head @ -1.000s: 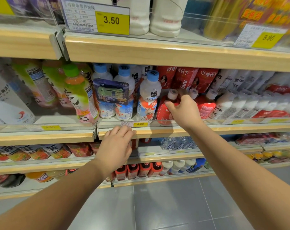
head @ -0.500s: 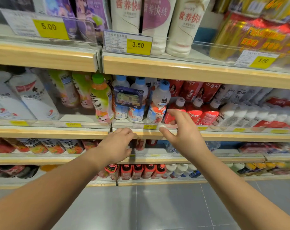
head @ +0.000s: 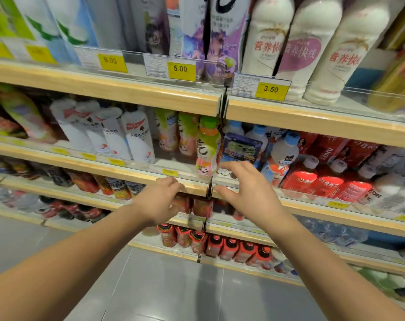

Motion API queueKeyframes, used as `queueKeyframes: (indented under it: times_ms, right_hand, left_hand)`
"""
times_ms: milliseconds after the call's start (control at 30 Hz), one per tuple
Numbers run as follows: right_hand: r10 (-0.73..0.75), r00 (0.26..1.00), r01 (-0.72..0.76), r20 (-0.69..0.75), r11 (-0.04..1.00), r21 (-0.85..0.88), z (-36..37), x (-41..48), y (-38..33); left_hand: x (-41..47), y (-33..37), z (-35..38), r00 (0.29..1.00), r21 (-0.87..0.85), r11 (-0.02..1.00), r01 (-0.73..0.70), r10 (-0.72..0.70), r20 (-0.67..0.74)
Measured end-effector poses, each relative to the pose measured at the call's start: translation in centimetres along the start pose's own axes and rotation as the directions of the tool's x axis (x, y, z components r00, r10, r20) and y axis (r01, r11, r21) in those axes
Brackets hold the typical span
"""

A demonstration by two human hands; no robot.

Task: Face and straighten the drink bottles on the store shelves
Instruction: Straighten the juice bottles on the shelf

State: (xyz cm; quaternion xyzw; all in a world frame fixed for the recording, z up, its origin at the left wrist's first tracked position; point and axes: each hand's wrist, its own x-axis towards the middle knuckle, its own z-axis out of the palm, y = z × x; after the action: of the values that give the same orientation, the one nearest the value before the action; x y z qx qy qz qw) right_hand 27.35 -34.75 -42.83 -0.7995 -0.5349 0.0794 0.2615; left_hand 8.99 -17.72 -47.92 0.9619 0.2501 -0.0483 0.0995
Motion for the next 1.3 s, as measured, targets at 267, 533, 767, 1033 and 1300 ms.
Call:
queueKeyframes:
  times_ms: [267, 533, 767, 1033, 1300]
  right_hand:
    - [-0.080, 0.989, 0.093, 0.127, 0.991, -0.101, 5.0, 4.6, -9.4]
    - [-0.099, 0.978, 0.108, 0.182, 0.993, -0.044, 13.4, 9.0, -25.6]
    - [-0.076, 0.977, 0.074, 0.197, 0.997, 0.021, 18.6, 11.1, -36.0]
    - [-0.098, 0.969, 0.095, 0.226, 0.995, 0.023, 22.4, 15.5, -42.1]
    - [-0.115, 0.972, 0.107, 0.207, 0.993, 0.047, 25.6, 22.9, -43.8]
  left_hand:
    - [-5.9, -9.8, -4.2, 0.991, 0.012, 0.994, 0.108, -0.106, -0.081]
    - [-15.1, -25.4, -8.8, 0.978, 0.036, 0.982, 0.184, -0.179, -0.104]
    - [-21.5, -36.1, -11.0, 0.964, -0.005, 0.968, 0.250, -0.249, -0.090]
    - [-23.8, -43.3, -12.0, 0.946, -0.045, 0.951, 0.305, -0.308, -0.101]
    - [-20.7, -49.7, -12.3, 0.947, -0.022, 0.948, 0.318, -0.319, -0.048]
